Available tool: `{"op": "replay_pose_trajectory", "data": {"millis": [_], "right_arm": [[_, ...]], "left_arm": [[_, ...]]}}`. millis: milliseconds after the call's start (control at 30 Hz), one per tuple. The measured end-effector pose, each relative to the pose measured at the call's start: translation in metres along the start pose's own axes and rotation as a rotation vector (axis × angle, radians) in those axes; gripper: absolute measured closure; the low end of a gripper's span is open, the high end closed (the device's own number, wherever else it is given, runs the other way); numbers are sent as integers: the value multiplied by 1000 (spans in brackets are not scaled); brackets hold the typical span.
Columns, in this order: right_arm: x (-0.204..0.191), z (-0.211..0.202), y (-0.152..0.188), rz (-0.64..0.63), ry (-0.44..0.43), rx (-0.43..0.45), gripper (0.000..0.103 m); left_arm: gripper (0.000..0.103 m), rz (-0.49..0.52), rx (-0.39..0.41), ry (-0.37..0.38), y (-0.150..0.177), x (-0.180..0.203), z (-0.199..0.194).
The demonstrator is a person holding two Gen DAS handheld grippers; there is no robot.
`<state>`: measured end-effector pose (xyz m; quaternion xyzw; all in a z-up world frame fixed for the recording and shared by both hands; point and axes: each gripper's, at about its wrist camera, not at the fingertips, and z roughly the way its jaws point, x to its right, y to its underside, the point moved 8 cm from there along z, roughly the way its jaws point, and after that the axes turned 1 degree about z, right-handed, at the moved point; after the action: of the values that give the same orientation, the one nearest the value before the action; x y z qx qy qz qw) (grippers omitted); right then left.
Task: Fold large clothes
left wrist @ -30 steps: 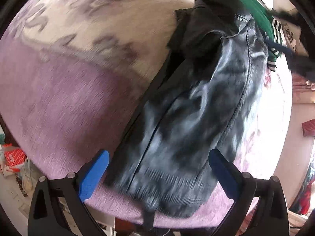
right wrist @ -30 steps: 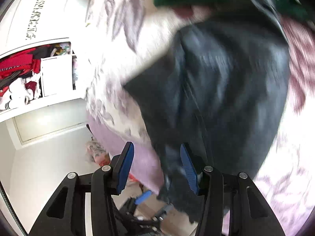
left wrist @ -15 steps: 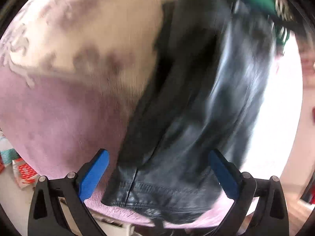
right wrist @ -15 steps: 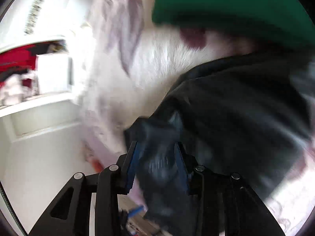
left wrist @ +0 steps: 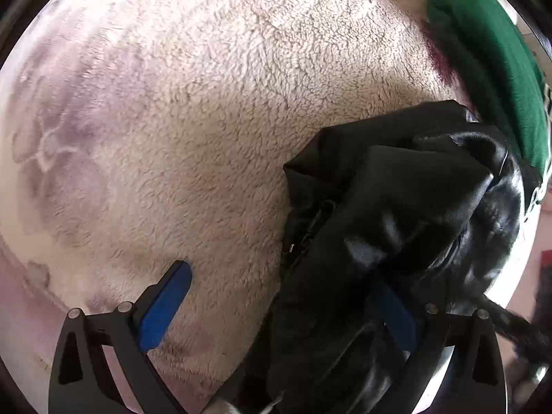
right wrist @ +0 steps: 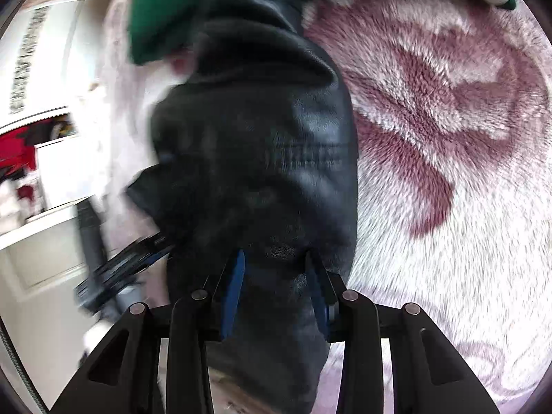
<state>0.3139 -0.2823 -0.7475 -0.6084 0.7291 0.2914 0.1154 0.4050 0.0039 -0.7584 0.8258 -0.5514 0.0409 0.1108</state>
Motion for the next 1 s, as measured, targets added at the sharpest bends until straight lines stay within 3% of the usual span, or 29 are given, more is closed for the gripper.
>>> {"op": "replay_pose_trajectory", "data": {"millis": [67,167,267,367,433,533,567,633,667,700,767,900,1000], "right_arm": [[0,20,-6,-16,45,-12,64],[-9,11,-5,-47,74,-68,64],[-14,-30,-13,-100,-8,-14,59],[3,-60,-40,-107,-57,94,31],[14,-51,-62,-120,-68,95,31],[20,-12,-90,-112,-125,12,26],[15,-1,-94,-110,-173,-15,19],[3,2,-99,-118,-252,-5,17],[-8,0,-99,-142,-315,-5,20],[-17,4,-97,-161,-324,-4,23],[-23,6,-92,-215,-257,19,72],[6,-31,-78,-7,-322,125,78],[60,-76,-37,209,-349,241,78]], "left_arm": [[0,-7,-3,12,-1,-4,0],[0,-48,-20,38,0,-12,-8],[0,-49,12,58,3,-25,-33],[0,-43,69,54,11,-27,-53],[0,-4,83,54,27,-17,-60],[0,23,77,6,49,-17,-43],[0,3,60,25,54,-19,-35],[0,-44,54,79,58,-24,-28],[0,-59,52,91,57,-28,-26],[0,-63,54,88,57,-31,-25],[0,-52,66,71,57,-38,-28],[0,-20,103,87,63,-15,-46],[0,12,148,82,80,-16,-73]]}}
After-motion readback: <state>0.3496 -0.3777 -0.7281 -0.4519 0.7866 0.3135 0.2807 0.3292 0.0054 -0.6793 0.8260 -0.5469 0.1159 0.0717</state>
